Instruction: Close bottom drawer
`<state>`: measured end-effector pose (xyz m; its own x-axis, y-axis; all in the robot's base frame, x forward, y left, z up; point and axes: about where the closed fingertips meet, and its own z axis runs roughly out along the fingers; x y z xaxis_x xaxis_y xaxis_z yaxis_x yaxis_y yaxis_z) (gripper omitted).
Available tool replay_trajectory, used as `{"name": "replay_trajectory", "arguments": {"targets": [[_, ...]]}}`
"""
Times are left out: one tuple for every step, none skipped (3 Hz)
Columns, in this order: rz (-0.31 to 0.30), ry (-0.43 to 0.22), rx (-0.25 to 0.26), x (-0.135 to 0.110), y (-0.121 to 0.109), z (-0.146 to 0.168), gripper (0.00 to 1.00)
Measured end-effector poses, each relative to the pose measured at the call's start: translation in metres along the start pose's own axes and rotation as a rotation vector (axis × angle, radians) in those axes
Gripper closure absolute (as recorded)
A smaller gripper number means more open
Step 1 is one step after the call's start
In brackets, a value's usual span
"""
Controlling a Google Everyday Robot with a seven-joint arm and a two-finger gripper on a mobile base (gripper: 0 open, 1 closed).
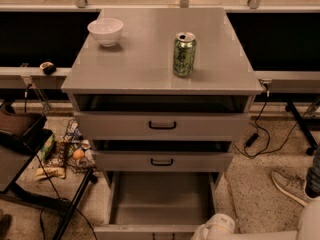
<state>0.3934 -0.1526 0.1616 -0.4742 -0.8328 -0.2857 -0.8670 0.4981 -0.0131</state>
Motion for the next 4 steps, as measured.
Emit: {"name": "replay_trajectory", "arguments": {"targets": [[0.002,-0.090,0.093,-0.027,-0.016,-0.002,1.00],[-0.026,-0.154,0.156,-0.049,-0.034,-0.003,1.00],[-0.026,-0.154,0.157,-0.049,-0.034,-0.003,1.00],[-0.009,-0.163,0.179,-0.055,-0.052,0.006,1.00]]}}
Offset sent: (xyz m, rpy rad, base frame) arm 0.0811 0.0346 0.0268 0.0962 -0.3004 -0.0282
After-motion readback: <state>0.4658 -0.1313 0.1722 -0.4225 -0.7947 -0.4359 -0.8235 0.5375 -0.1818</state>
